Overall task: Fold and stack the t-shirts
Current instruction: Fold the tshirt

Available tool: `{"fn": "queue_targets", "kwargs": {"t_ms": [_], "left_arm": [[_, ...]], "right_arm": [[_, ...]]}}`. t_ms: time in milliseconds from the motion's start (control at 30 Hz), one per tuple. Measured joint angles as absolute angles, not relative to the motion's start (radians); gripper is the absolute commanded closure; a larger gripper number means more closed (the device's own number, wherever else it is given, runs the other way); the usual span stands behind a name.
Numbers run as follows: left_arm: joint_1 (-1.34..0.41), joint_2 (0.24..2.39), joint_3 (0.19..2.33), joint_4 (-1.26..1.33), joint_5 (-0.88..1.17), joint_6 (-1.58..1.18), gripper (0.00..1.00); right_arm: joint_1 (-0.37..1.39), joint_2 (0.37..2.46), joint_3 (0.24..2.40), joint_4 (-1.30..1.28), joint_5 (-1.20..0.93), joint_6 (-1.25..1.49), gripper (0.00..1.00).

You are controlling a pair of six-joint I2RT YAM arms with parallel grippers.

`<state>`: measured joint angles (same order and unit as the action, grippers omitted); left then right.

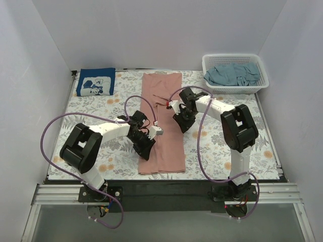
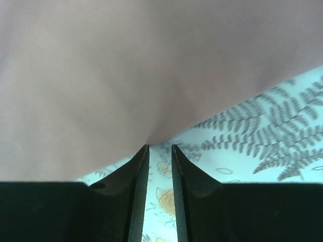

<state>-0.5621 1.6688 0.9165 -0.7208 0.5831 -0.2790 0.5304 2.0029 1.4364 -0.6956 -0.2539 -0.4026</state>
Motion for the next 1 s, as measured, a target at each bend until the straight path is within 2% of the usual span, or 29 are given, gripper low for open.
{"fn": "queue_targets", "kwargs": {"t_ms": [100, 167, 200, 233, 300, 333, 367, 400, 433, 467, 500, 567, 600, 633, 733, 867, 967, 1000], "left_arm": [[-0.567, 1.665, 0.910, -0.710, 0.587, -0.296, 0.77], [-0.565, 1.642, 0.896, -0.699, 0.582, -0.308, 0.71], [-0.565, 1.620, 0.887, -0.694, 0.579, -0.315, 0.68], [-0.565, 1.581, 0.878, -0.689, 0.576, -0.320, 0.56], [-0.565, 1.476, 0.870, -0.677, 0.577, -0.331, 0.45], [-0.565, 1.400, 0.871, -0.661, 0.578, -0.335, 0.36], [-0.565, 1.321, 0.874, -0.643, 0.578, -0.334, 0.33], [-0.565, 1.248, 0.883, -0.633, 0.580, -0.334, 0.30], [-0.565, 1.187, 0.897, -0.620, 0.580, -0.330, 0.28], [-0.565, 1.143, 0.912, -0.612, 0.580, -0.325, 0.27], [-0.565, 1.114, 0.927, -0.608, 0.577, -0.318, 0.27], [-0.565, 1.094, 0.945, -0.612, 0.563, -0.306, 0.27], [-0.565, 1.097, 0.946, -0.617, 0.556, -0.299, 0.18], [-0.565, 1.108, 0.943, -0.625, 0.550, -0.288, 0.16], [-0.564, 1.165, 0.920, -0.678, 0.562, -0.237, 0.16], [-0.563, 1.217, 0.886, -0.759, 0.652, -0.147, 0.15], [-0.563, 1.125, 0.786, -0.754, 0.704, -0.051, 0.14], [-0.564, 1.068, 0.741, -0.756, 0.709, -0.012, 0.14]], "right_arm": [[0.530, 1.975, 1.406, -0.736, -0.285, -0.437, 0.69], [0.530, 1.933, 1.378, -0.762, -0.299, -0.464, 0.68], [0.530, 1.904, 1.370, -0.776, -0.304, -0.479, 0.67], [0.530, 1.867, 1.369, -0.788, -0.310, -0.497, 0.66], [0.530, 1.771, 1.373, -0.792, -0.317, -0.535, 0.60], [0.529, 1.716, 1.379, -0.791, -0.318, -0.564, 0.55], [0.529, 1.670, 1.386, -0.791, -0.321, -0.588, 0.49], [0.528, 1.612, 1.396, -0.790, -0.325, -0.620, 0.31], [0.529, 1.556, 1.405, -0.788, -0.329, -0.649, 0.19], [0.530, 1.503, 1.409, -0.783, -0.331, -0.687, 0.08], [0.532, 1.451, 1.410, -0.780, -0.339, -0.729, 0.02], [0.541, 1.357, 1.388, -0.763, -0.373, -0.817, 0.02], [0.546, 1.314, 1.363, -0.756, -0.404, -0.860, 0.02], [0.550, 1.274, 1.328, -0.749, -0.437, -0.903, 0.02], [0.571, 1.185, 1.166, -0.737, -0.520, -1.040, 0.02], [0.695, 1.208, 0.989, -0.753, -0.484, -1.129, 0.02], [0.804, 1.232, 0.920, -0.736, -0.450, -1.108, 0.09], [0.831, 1.225, 0.896, -0.718, -0.443, -1.094, 0.17]]}}
